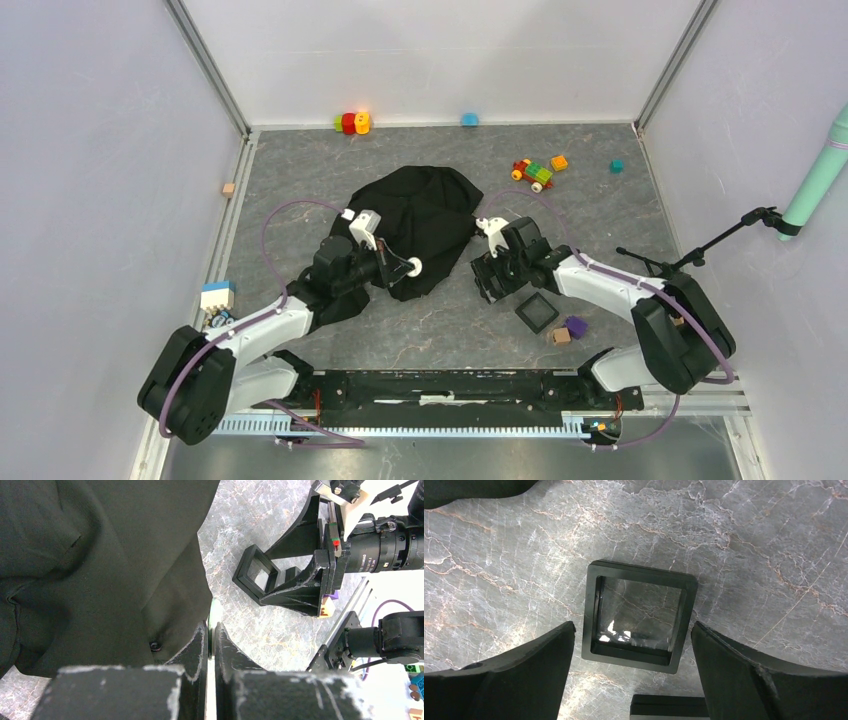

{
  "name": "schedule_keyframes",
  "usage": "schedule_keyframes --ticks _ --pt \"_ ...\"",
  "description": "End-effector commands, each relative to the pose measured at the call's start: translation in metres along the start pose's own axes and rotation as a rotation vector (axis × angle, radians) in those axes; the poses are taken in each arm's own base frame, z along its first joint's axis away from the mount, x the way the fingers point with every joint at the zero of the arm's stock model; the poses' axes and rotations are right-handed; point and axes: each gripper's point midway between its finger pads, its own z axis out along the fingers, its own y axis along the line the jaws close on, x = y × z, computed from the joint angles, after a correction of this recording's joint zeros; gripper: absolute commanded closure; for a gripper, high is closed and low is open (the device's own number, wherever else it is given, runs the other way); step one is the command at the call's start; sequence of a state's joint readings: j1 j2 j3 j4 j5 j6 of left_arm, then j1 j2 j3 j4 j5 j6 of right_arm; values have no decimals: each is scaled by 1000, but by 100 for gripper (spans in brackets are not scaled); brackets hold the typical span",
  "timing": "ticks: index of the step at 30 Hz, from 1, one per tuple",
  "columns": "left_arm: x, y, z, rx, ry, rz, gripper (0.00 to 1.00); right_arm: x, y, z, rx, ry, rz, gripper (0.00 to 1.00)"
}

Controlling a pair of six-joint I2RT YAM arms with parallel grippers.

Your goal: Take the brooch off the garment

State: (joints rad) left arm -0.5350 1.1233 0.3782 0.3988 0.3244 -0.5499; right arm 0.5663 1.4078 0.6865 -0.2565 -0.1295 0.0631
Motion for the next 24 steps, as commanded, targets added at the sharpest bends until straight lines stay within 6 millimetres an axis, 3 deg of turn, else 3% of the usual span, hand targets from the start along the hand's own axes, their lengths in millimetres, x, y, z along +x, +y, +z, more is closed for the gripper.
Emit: schedule_keyframes --ticks 1,10,13,18,24 --pt "-7 -7 3 35 -22 64 98 -24 2 -1 -3 -56 -19 12" --pt "-7 -9 2 43 -23 69 98 -26 3 -3 -4 -70 10 27" --pt "-5 -14 3 66 -13 77 98 -35 18 -7 -88 -103 55 30" --pt "4 -28 11 128 25 88 98 -48 59 -16 -359 -199 181 36" --pt "19 -46 20 195 63 26 98 -55 67 -18 -406 -249 221 36"
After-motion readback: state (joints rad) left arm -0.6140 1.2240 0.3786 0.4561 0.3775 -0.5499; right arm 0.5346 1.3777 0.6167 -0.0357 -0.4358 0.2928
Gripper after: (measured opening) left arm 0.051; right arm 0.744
